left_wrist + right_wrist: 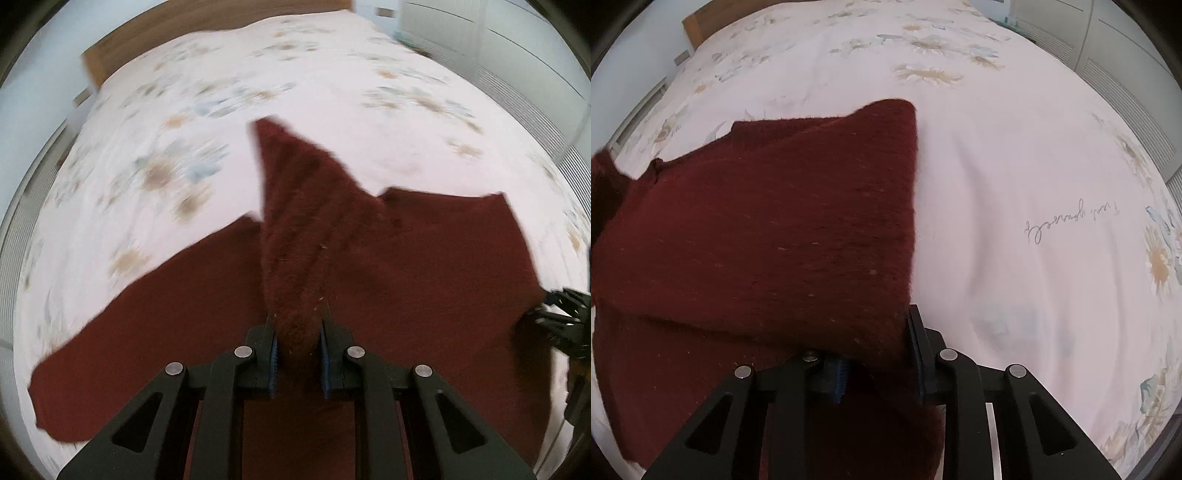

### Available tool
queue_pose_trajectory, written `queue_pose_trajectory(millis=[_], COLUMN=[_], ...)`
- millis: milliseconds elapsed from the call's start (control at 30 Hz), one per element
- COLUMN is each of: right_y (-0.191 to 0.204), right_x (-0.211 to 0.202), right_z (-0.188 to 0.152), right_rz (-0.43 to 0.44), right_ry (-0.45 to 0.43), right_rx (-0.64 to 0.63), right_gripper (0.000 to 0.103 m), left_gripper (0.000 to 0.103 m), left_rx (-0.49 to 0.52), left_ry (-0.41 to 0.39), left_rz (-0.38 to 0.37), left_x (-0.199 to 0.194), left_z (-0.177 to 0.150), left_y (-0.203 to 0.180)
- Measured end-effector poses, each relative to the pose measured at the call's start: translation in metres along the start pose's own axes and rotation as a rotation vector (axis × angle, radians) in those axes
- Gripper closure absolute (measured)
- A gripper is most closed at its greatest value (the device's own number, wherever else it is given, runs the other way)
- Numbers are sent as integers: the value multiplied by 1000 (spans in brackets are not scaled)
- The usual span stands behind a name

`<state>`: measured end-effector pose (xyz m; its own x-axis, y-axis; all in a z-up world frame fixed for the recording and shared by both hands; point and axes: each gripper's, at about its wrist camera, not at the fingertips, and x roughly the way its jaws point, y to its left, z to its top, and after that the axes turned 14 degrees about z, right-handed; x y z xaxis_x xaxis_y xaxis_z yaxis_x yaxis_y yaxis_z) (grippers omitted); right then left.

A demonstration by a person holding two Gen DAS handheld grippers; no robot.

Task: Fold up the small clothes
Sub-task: 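Grasp the other sleeve cuff with the left gripper and lift it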

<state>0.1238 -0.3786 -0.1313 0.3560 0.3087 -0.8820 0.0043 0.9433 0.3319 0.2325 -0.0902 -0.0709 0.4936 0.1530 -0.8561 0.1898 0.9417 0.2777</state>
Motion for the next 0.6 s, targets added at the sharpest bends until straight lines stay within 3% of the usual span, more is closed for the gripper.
queue_pose_trajectory(millis=[100, 300, 433, 533, 600], right_y=[2, 4, 2, 1, 3], right_x=[-1, 2, 0, -2, -4], right_z=[-5, -4, -8, -9, -8], right_rz=[-13, -26, -20, -21, -24], right_ry=[8, 19, 21, 26, 31], right_rx=[-10, -11, 9, 15, 18], right_gripper=[76, 76, 76, 76, 71], left_gripper=[88, 82, 73, 72, 72], left_rx=[-72, -119, -202, -262, -293], left_ry=[53, 174, 176, 200, 222], left_rz=[1, -13, -25, -40, -42], left_x=[10, 35, 35, 34, 35], left_z=[-17, -51, -65, -72, -77], left_y=[24, 32, 48, 65, 78])
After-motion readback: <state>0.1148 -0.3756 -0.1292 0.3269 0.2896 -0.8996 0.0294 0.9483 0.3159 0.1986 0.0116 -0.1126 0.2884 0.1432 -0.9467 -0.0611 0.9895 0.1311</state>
